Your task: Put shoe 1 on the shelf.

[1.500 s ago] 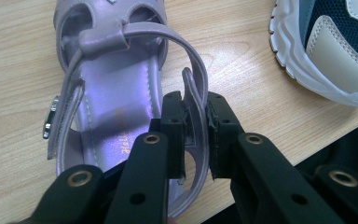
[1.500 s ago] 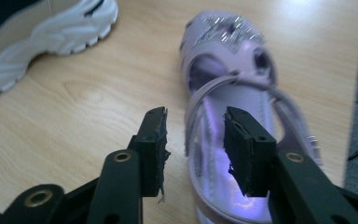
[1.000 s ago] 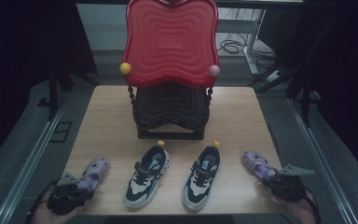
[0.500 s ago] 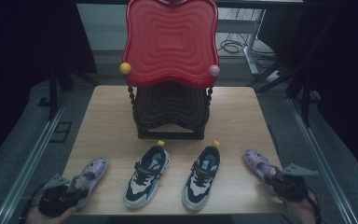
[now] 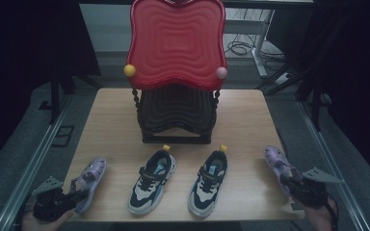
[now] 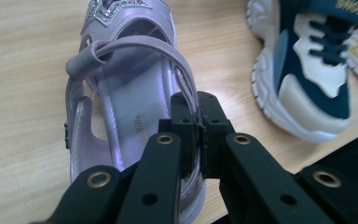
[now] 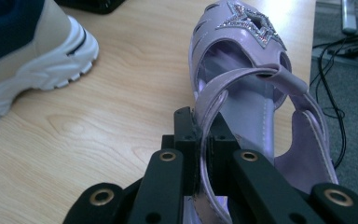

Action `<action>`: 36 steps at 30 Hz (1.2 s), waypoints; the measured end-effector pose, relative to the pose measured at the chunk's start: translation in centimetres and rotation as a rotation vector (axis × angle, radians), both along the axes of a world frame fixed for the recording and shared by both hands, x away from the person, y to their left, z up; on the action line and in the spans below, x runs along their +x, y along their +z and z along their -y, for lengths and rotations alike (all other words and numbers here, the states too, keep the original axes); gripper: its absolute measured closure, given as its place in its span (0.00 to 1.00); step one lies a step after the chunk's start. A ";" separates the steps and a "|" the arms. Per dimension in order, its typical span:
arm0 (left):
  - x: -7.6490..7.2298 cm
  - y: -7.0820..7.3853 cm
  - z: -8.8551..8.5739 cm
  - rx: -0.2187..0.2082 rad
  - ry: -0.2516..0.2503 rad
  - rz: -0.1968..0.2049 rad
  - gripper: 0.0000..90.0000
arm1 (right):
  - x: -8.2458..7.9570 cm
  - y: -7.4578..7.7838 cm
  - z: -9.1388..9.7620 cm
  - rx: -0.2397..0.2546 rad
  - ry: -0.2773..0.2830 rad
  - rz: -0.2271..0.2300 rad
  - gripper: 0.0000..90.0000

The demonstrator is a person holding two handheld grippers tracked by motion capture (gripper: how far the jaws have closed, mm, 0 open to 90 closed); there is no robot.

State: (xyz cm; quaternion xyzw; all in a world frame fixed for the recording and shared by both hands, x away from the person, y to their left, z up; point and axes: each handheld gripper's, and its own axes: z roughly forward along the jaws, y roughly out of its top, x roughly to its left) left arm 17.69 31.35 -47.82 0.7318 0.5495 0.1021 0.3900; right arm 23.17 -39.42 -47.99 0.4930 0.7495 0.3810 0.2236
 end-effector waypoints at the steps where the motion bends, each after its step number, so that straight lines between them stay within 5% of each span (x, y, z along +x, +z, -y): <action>1: 0.0 0.0 0.0 0.000 0.000 0.000 0.97 | 0.0 0.0 0.0 0.000 0.000 0.000 0.95; 10: 0.9 1.4 0.9 -0.061 -0.041 0.044 0.97 | 0.2 1.7 -1.6 0.072 0.052 0.066 0.95; 23: 2.4 3.0 2.9 -0.056 -0.094 0.080 0.97 | 1.4 3.9 -3.5 0.147 0.105 0.141 0.95; 36: 3.5 4.2 3.5 -0.077 -0.109 0.115 0.97 | 2.4 5.1 -6.0 0.169 0.157 0.182 0.95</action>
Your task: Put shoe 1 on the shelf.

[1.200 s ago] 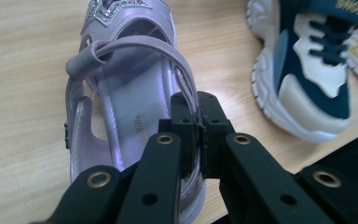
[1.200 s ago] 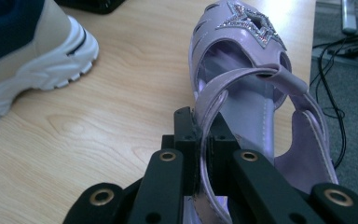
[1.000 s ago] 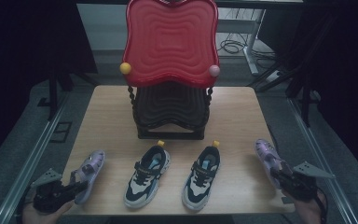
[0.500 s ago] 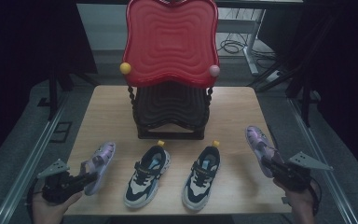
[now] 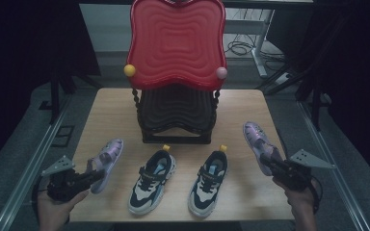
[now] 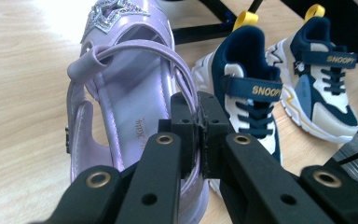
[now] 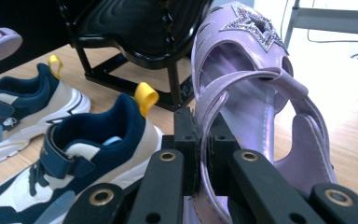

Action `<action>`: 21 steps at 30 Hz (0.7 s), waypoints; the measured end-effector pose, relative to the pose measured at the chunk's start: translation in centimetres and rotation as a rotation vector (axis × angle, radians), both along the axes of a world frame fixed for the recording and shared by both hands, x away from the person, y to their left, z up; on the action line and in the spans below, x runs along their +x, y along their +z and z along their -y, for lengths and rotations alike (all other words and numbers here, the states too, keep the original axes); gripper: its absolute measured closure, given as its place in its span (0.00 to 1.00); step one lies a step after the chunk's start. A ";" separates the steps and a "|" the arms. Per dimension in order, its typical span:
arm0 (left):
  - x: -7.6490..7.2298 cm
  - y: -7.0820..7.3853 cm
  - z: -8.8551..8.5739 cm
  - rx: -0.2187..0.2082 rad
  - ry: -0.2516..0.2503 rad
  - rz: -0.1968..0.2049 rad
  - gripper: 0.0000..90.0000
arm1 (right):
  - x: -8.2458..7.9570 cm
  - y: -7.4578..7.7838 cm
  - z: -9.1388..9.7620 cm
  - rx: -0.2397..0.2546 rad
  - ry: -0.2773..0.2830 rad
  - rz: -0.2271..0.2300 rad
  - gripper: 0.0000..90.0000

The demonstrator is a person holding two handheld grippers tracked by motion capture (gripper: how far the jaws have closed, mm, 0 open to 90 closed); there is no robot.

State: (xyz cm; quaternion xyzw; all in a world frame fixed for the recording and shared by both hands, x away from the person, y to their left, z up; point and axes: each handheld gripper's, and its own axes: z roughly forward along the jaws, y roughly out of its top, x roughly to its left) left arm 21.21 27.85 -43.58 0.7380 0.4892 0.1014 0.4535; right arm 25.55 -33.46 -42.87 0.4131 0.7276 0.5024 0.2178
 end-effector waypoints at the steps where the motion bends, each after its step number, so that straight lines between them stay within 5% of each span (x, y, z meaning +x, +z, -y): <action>1: 0.1 0.1 0.1 -0.003 -0.003 0.002 0.97 | 0.0 0.1 -0.2 0.003 0.004 0.002 0.95; 21: 2.6 2.0 2.6 -0.014 -0.071 0.038 0.97 | 1.0 0.6 -3.1 -0.006 0.076 0.029 0.95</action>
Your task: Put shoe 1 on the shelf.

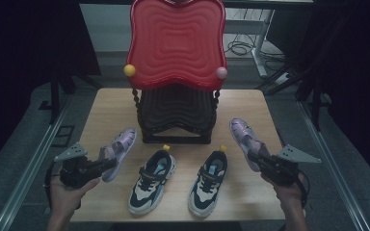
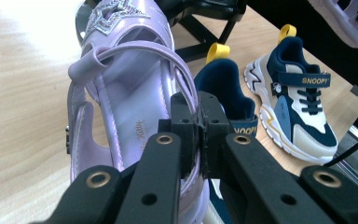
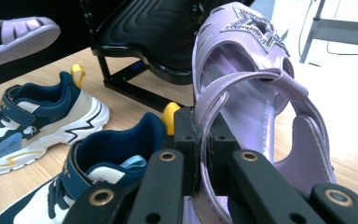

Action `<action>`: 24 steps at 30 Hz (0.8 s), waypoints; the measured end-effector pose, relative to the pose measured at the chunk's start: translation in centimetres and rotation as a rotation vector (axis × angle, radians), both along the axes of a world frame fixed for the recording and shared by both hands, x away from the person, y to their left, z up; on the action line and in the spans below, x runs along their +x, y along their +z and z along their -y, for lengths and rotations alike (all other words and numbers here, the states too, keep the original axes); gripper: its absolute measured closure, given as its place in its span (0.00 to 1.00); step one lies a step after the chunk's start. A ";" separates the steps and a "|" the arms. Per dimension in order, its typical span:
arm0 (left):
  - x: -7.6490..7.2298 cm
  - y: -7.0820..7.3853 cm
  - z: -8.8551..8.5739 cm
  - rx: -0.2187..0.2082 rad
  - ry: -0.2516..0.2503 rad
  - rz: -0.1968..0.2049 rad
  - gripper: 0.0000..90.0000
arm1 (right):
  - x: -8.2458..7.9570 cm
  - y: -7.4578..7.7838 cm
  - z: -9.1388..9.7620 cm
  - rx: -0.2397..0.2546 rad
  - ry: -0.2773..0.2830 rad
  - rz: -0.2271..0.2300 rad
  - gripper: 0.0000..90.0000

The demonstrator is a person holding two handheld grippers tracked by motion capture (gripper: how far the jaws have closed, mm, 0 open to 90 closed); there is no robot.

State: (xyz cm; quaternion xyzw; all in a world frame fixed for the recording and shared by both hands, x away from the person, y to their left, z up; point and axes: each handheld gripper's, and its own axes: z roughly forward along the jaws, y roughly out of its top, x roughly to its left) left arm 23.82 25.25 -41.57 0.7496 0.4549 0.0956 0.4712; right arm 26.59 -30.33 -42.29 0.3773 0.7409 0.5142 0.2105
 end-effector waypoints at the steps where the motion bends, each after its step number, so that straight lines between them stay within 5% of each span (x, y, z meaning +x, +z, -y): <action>1: 0.3 0.2 0.2 0.000 -0.003 0.005 0.97 | 0.1 0.0 -0.2 -0.002 0.005 0.000 0.95; 24: 1.5 1.3 2.5 -0.007 -0.056 0.047 0.97 | -0.1 0.6 -3.1 0.001 0.096 0.047 0.95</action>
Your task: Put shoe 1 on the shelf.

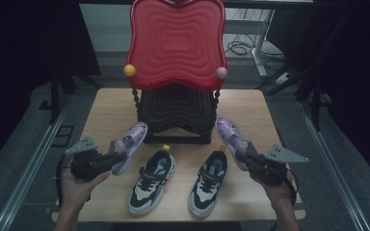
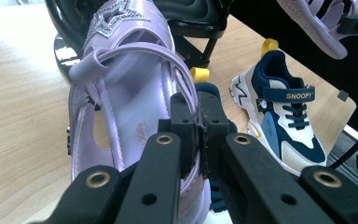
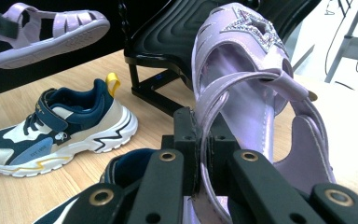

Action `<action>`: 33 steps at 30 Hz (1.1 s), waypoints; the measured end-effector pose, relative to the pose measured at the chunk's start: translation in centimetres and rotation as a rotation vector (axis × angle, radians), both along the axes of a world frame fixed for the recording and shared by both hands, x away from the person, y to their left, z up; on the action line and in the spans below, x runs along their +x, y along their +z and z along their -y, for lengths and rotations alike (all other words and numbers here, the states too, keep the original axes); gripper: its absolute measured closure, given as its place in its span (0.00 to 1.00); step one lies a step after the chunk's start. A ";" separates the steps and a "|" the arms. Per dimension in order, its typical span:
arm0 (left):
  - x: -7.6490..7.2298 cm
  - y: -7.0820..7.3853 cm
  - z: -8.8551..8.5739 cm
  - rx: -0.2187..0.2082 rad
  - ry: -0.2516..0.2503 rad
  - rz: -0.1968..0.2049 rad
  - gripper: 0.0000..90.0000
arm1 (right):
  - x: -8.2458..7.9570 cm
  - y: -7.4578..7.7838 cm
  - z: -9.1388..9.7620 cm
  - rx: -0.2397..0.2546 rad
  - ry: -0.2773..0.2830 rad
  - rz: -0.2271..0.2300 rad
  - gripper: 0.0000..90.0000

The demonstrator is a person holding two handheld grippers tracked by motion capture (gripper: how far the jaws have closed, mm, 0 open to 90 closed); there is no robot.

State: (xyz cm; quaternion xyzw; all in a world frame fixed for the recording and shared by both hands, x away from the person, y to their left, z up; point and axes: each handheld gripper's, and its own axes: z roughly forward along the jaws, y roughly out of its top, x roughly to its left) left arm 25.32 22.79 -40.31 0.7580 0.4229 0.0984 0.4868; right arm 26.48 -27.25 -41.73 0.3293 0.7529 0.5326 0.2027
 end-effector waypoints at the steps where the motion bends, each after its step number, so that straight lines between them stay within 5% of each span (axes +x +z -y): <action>1: 0.1 0.0 0.1 -0.001 -0.001 -0.002 0.97 | 0.0 0.0 -0.1 0.002 0.000 -0.002 0.95; 33: 3.5 1.2 2.8 -0.047 -0.008 0.052 0.97 | 3.6 0.9 -4.6 0.026 0.057 0.004 0.95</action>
